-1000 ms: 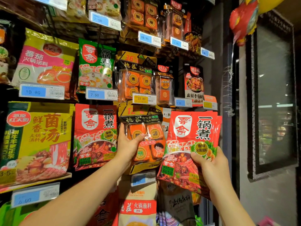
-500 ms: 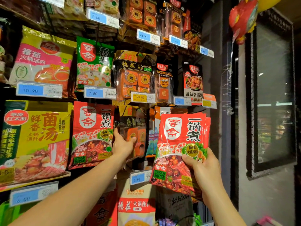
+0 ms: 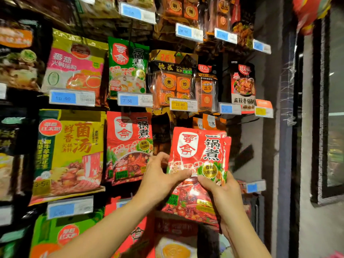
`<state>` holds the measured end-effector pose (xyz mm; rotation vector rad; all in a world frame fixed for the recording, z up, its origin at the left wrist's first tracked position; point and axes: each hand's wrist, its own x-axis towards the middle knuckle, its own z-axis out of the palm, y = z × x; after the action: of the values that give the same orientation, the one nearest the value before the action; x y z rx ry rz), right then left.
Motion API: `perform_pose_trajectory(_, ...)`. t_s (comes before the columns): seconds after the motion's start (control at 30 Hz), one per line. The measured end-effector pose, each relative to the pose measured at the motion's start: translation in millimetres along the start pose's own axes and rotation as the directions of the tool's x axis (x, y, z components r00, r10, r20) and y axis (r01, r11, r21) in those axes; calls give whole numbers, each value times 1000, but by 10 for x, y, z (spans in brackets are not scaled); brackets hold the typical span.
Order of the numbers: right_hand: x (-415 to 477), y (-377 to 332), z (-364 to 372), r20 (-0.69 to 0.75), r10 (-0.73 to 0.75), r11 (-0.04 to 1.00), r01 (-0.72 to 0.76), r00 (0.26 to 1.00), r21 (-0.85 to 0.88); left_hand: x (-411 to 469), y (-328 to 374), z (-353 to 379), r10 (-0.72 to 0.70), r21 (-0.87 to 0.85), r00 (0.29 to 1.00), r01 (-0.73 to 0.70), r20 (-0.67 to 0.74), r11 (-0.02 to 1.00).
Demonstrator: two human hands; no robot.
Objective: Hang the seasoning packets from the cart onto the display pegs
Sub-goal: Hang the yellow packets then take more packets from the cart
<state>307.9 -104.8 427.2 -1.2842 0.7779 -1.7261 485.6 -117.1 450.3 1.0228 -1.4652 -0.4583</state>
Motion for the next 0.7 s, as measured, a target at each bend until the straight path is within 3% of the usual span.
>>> perform_pose_trajectory(0.1,-22,88,186,27,6,1000,-7,1000,28,-44,31,-137,-42,-118,999,41,-5,992)
perform_pose_trajectory(0.2,-88,101,384,17,6,999,-7,1000,51,-65,-13,-283,-2,-117,992,-13,-124,993)
perform_pose_trajectory(0.4,-133,34,651,74,34,999,-34,997,-2,-75,-127,-624,-106,-198,969,61,-223,978)
perform_pose_trajectory(0.57,-106,154,744,8,53,997,-53,999,-50,-37,-174,-955,-139,-212,953,83,-270,974)
perform_pose_trajectory(0.7,-43,189,694,-36,31,991,-36,999,-130,45,-46,-1192,-32,-101,930,-6,-366,995)
